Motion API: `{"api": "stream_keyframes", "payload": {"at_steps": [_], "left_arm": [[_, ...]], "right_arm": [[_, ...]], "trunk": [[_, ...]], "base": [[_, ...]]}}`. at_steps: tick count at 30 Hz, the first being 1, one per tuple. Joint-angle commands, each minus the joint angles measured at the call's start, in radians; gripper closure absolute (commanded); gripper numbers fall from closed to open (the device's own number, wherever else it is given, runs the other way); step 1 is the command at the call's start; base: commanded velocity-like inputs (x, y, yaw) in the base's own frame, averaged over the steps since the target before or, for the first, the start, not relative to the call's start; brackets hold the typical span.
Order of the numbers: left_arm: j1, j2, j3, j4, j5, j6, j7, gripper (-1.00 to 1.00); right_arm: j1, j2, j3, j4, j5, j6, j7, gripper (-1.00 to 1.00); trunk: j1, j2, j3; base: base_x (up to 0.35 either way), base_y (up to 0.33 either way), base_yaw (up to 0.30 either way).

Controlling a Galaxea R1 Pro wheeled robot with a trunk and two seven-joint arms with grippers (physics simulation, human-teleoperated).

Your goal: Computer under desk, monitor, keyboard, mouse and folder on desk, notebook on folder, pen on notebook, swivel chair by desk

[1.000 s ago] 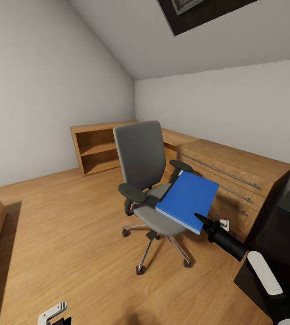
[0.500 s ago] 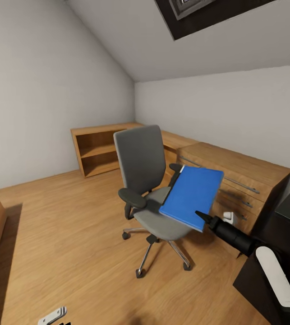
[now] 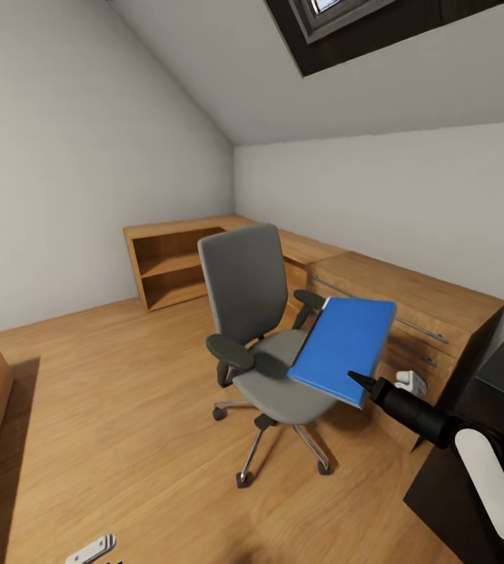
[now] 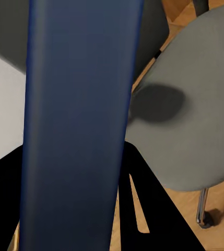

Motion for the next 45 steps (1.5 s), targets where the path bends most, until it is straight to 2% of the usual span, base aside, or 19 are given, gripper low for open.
{"api": "stream_keyframes", "payload": {"at_steps": [1, 7, 15, 17, 19, 45], "left_arm": [[0.0, 0.0, -0.001, -0.002, 0.011, 0.005, 0.005, -1.0], [0.0, -0.001, -0.001, -0.002, 0.011, -0.029, 0.005, -1.0], [0.0, -0.002, -0.001, -0.002, 0.011, -0.042, 0.004, -1.0], [0.0, -0.002, -0.001, -0.002, 0.011, -0.042, 0.004, -1.0], [0.0, -0.003, -0.001, -0.002, 0.011, -0.042, 0.004, -1.0], [0.0, -0.004, -0.002, -0.002, 0.011, -0.046, 0.005, -1.0]], "right_arm": [[-0.001, 0.0, -0.005, 0.0, 0.006, 0.006, 0.011, 1.0], [-0.001, 0.0, -0.017, 0.008, 0.005, 0.007, 0.089, 1.0], [-0.001, 0.0, -0.037, 0.014, 0.002, 0.009, 0.114, 1.0], [-0.001, 0.001, -0.053, 0.014, -0.018, 0.012, 0.116, 1.0], [0.0, 0.001, -0.065, 0.015, -0.077, 0.023, 0.115, 1.0], [0.001, 0.001, -0.066, 0.016, -0.082, 0.023, 0.117, 1.0]], "trunk": [[-0.004, 0.007, 0.002], [-0.027, 0.049, 0.021], [-0.058, 0.105, 0.046], [-0.065, 0.119, 0.052], [-0.073, 0.133, 0.059], [-0.173, 0.315, 0.14]], "base": [[0.0, 0.0, 0.0], [0.0, 0.0, 0.0], [0.0, 0.0, 0.0], [0.0, 0.0, 0.0], [0.0, 0.0, 0.0], [0.0, 0.0, 0.0]]}}
